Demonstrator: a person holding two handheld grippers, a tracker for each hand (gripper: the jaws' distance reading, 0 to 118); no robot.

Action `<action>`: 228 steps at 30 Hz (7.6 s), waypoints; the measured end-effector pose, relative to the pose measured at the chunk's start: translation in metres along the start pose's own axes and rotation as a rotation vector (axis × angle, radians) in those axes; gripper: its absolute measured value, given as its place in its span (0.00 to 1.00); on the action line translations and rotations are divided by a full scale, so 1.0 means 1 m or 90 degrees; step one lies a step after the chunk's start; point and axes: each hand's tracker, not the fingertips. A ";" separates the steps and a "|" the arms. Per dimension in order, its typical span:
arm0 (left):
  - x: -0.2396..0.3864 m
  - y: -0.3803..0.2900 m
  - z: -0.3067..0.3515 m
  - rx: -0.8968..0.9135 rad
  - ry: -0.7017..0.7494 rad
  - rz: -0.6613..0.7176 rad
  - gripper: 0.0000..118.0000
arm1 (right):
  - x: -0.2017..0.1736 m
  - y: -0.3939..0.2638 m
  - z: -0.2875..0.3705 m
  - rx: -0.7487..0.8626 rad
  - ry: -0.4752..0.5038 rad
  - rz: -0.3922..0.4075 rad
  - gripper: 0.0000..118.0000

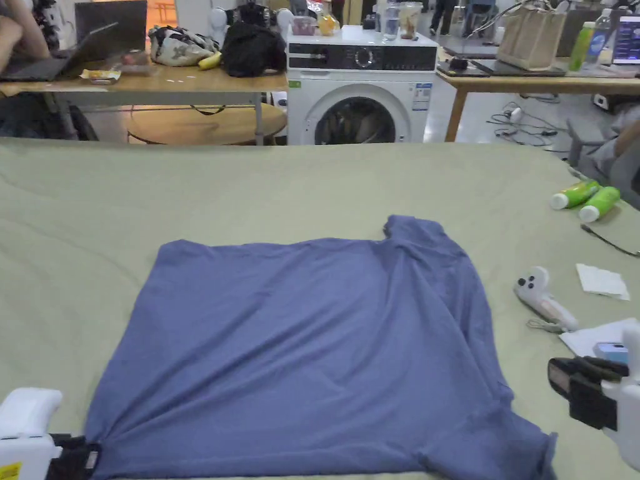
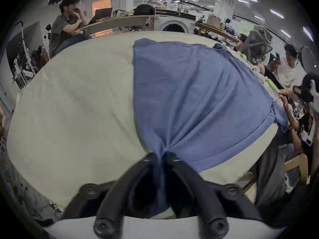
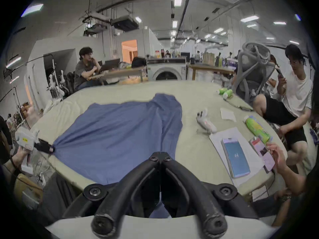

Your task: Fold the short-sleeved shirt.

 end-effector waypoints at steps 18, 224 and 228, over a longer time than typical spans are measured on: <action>0.015 0.002 0.009 0.007 0.035 -0.013 0.01 | -0.001 -0.035 -0.073 -0.235 0.059 0.038 0.04; -0.010 0.025 0.093 0.268 0.054 0.042 0.52 | -0.002 -0.003 -0.048 0.038 0.011 0.078 0.43; 0.019 0.047 0.124 0.402 0.058 0.026 0.52 | -0.030 0.030 -0.035 0.146 0.048 0.056 0.43</action>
